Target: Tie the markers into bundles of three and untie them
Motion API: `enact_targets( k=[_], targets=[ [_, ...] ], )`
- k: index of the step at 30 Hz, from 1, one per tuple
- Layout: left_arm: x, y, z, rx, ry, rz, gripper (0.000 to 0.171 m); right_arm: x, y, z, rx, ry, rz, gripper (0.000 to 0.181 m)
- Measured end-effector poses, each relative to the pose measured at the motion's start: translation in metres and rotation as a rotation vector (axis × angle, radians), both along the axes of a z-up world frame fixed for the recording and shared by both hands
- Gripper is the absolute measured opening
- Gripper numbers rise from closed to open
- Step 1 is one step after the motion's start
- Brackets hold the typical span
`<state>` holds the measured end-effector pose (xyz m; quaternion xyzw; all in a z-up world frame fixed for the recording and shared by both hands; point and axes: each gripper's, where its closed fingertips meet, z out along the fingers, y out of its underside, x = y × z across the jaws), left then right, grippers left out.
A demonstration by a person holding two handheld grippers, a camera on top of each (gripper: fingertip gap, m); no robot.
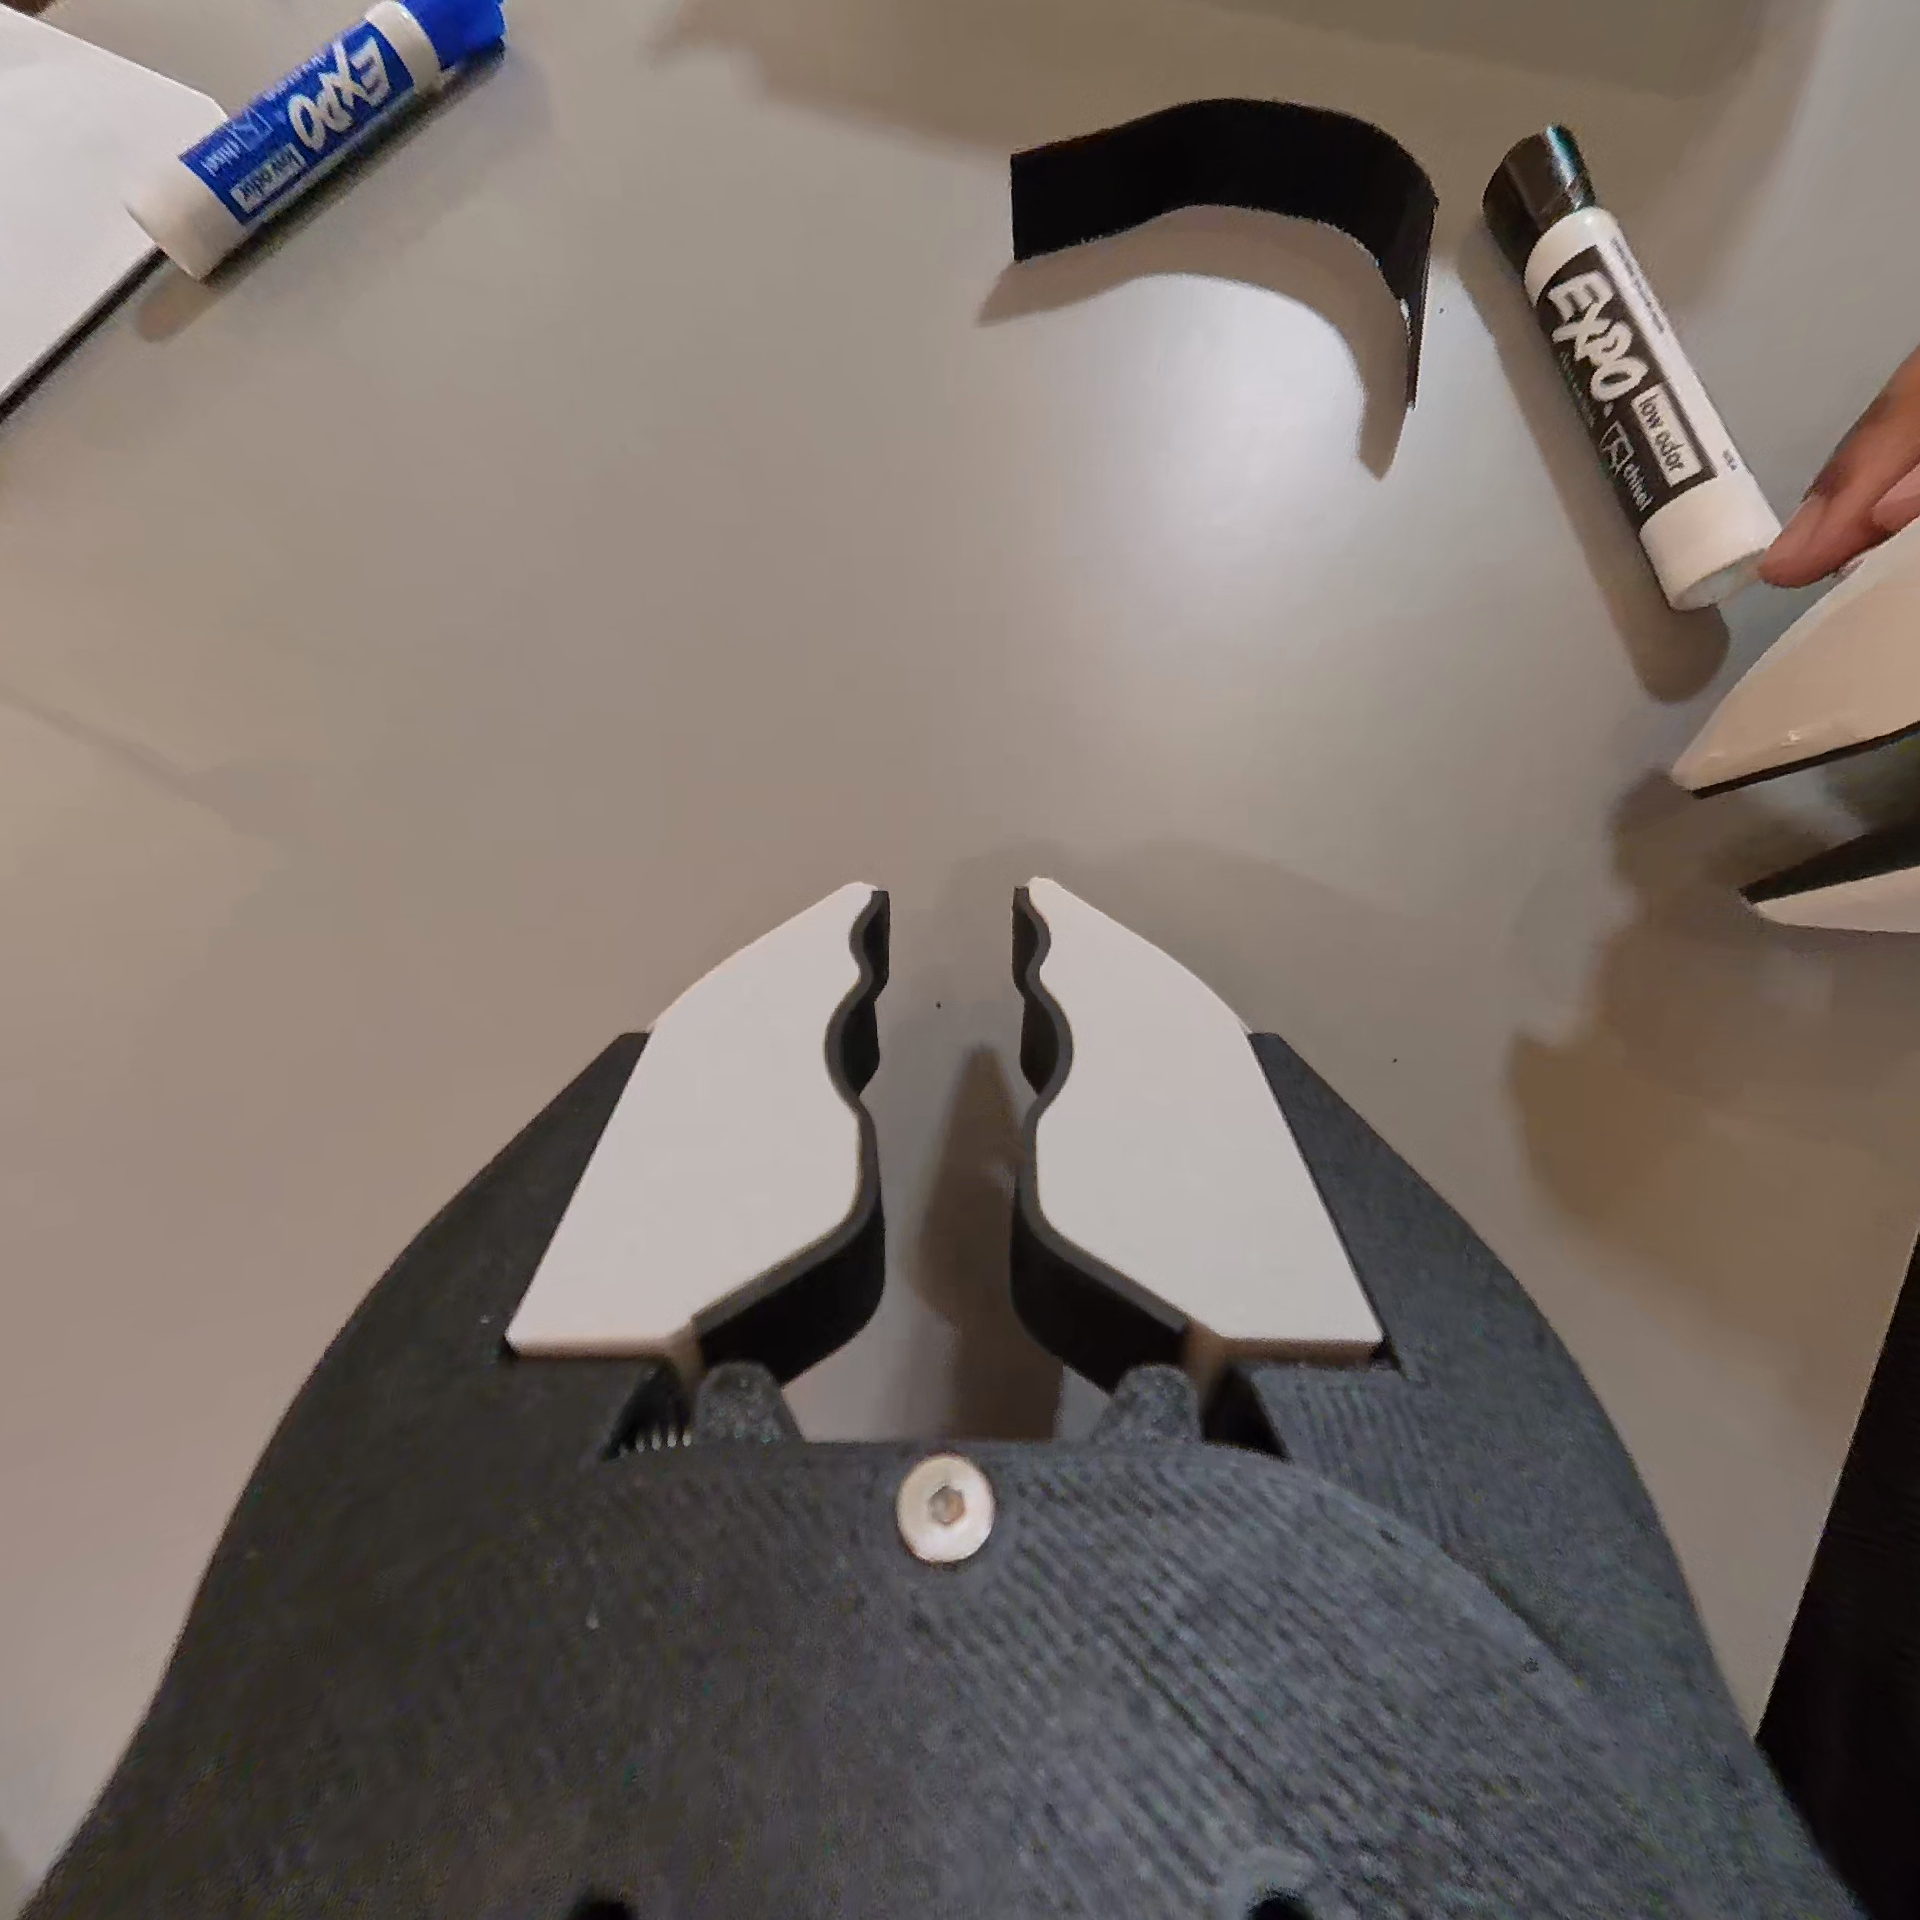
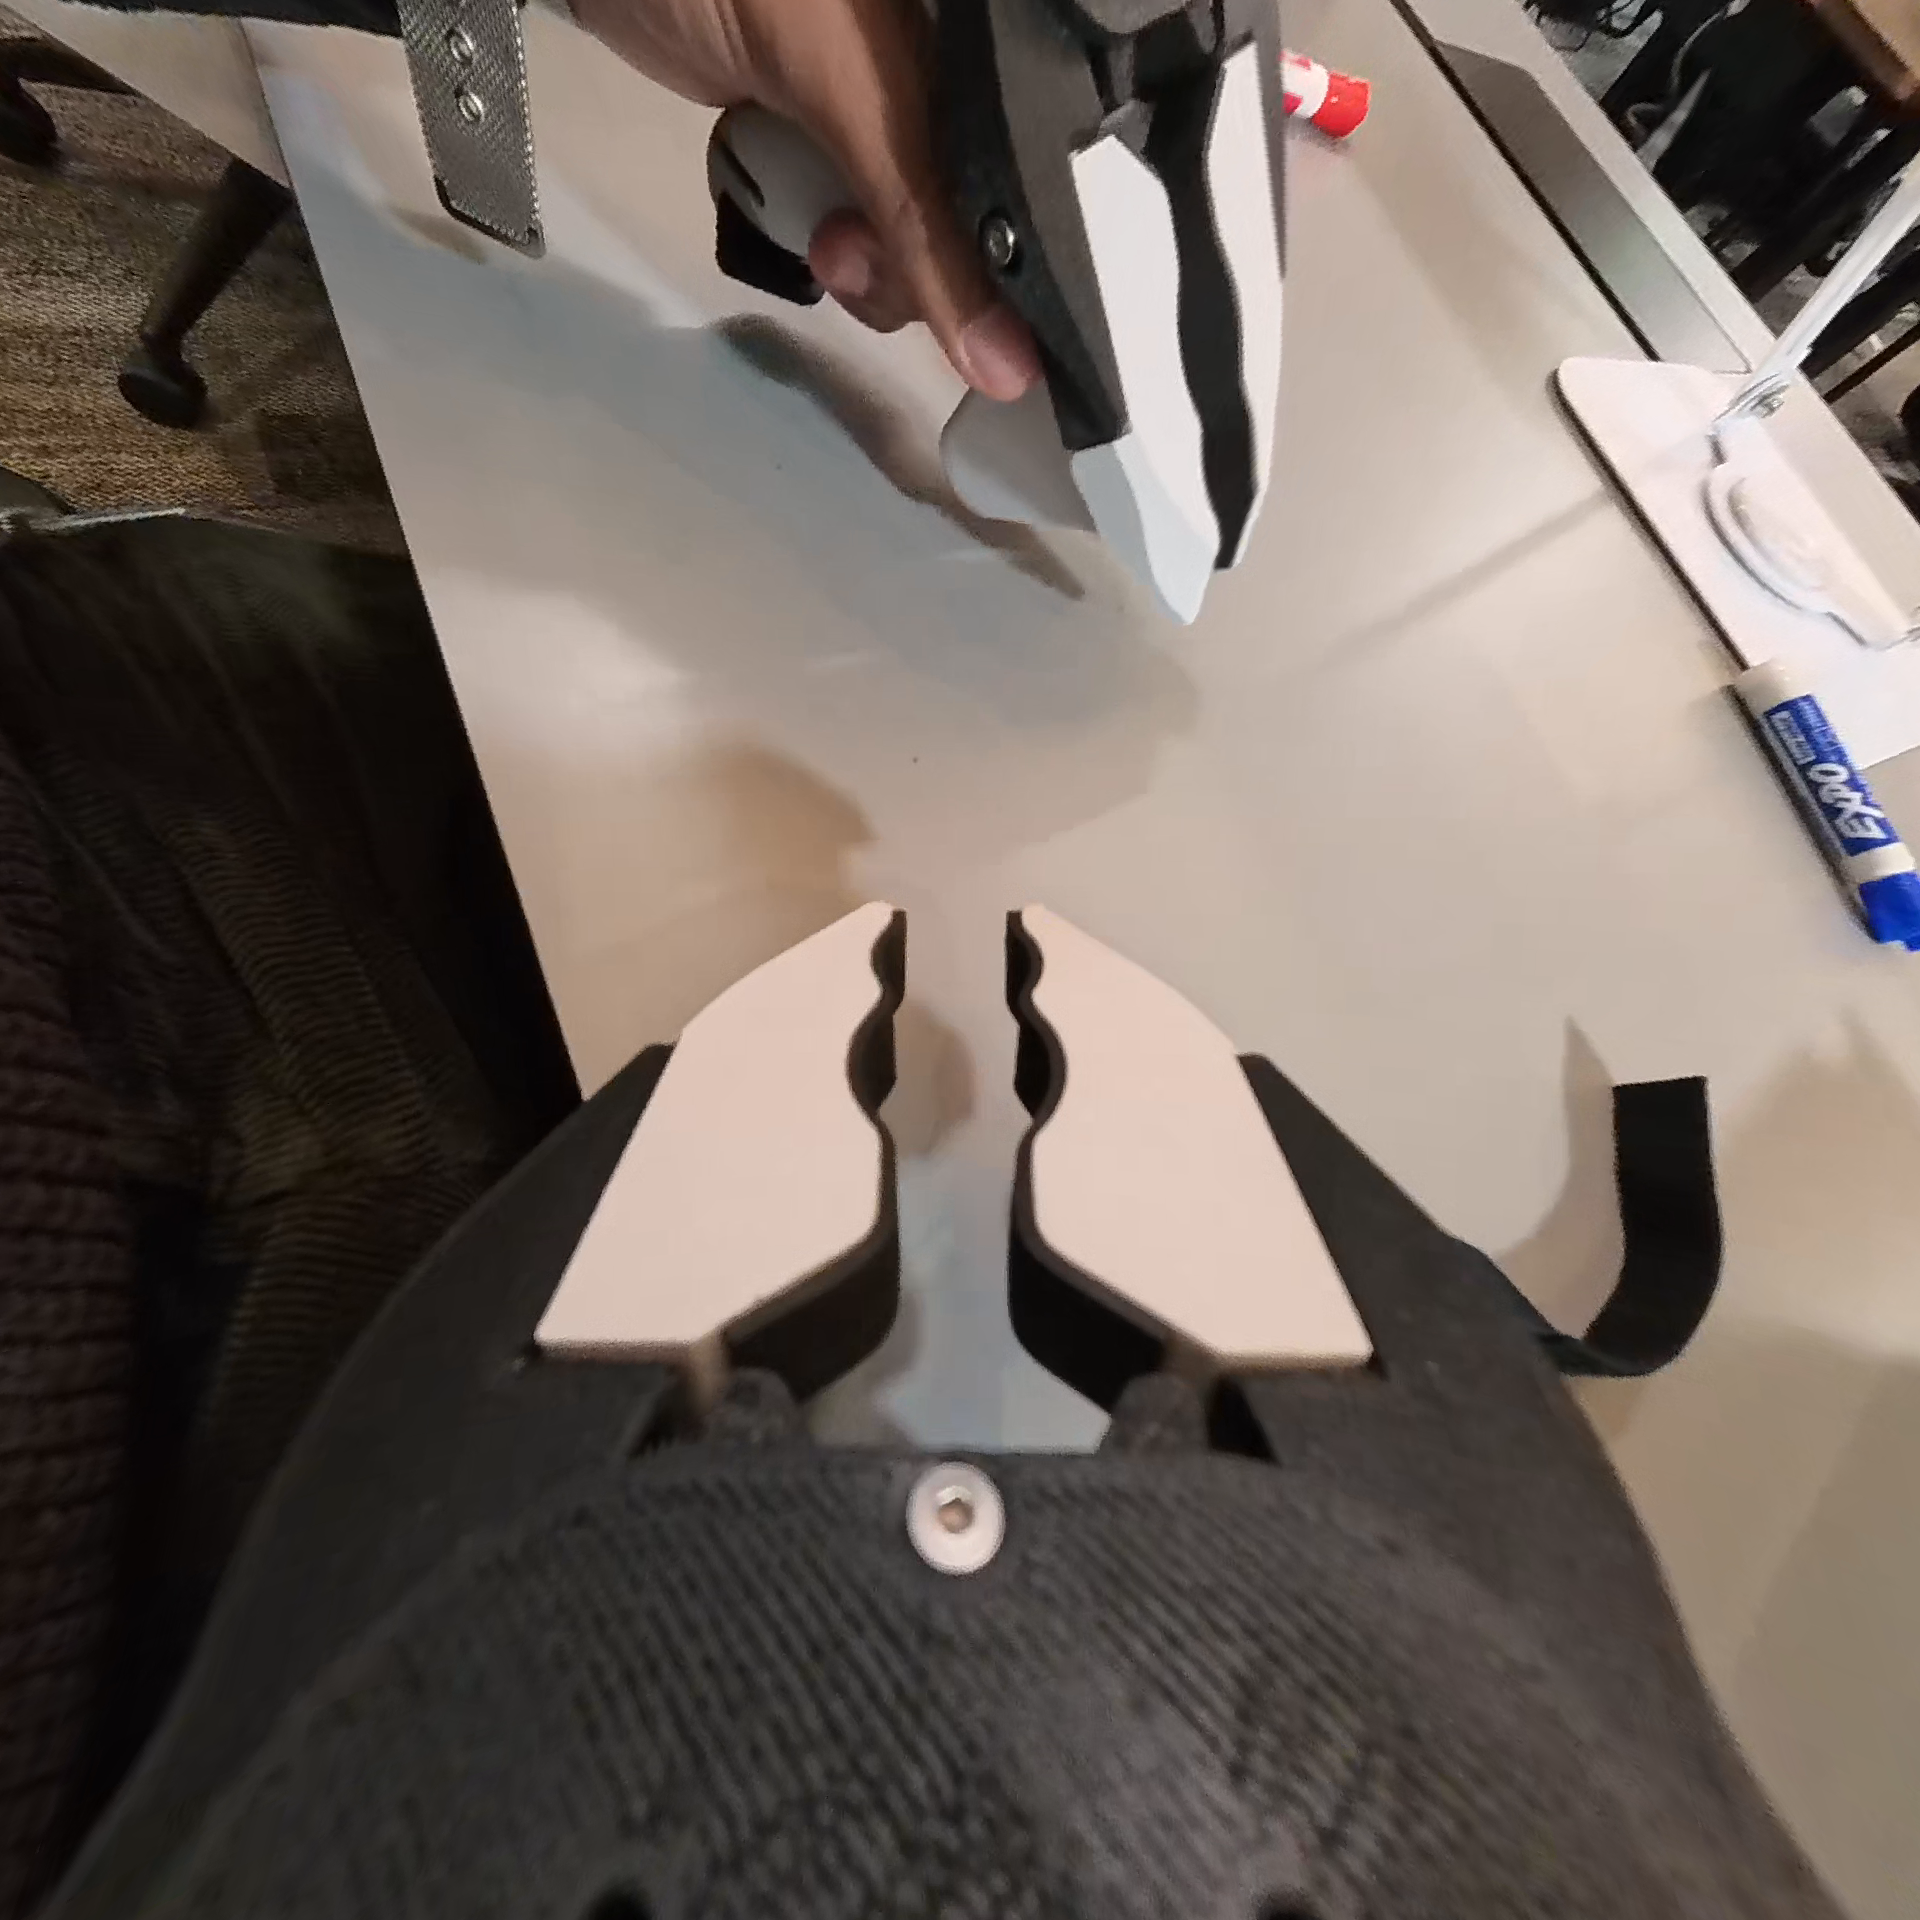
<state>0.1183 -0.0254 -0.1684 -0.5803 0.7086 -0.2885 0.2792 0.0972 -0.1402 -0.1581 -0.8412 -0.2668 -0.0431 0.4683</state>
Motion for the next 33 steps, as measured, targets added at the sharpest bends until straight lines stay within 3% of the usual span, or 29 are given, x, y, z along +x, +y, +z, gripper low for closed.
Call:
enact_targets(
  k=[6,11,16,19,22,25,33],
  targets=[
    [0.000,0.002,-0.002,-0.002,0.006,0.013,0.027,0.003,0.002,0.004,0.031,-0.023,-0.009,0.015],
    [0.001,0.003,-0.001,0.001,0.001,0.022,0.030,0.013,0.006,0.034,0.192,-0.005,-0.070,0.007],
    [0.010,0.015,0.012,0.019,-0.086,0.124,0.031,0.058,0.010,0.052,0.291,-0.003,-0.317,0.044],
    [0.011,0.017,0.027,0.020,-0.170,0.142,0.011,0.081,0.006,0.060,0.320,0.088,-0.437,0.058],
    [0.012,0.016,0.036,-0.073,-0.220,0.156,0.003,0.097,0.001,0.066,0.341,0.221,-0.517,0.035],
    [0.011,0.018,0.042,-0.182,-0.244,0.185,0.003,0.114,-0.005,0.077,0.394,0.216,-0.589,0.000],
    [0.006,0.021,0.046,-0.195,-0.241,0.193,0.004,0.125,0.002,0.086,0.458,0.328,-0.632,0.000]
  ],
)
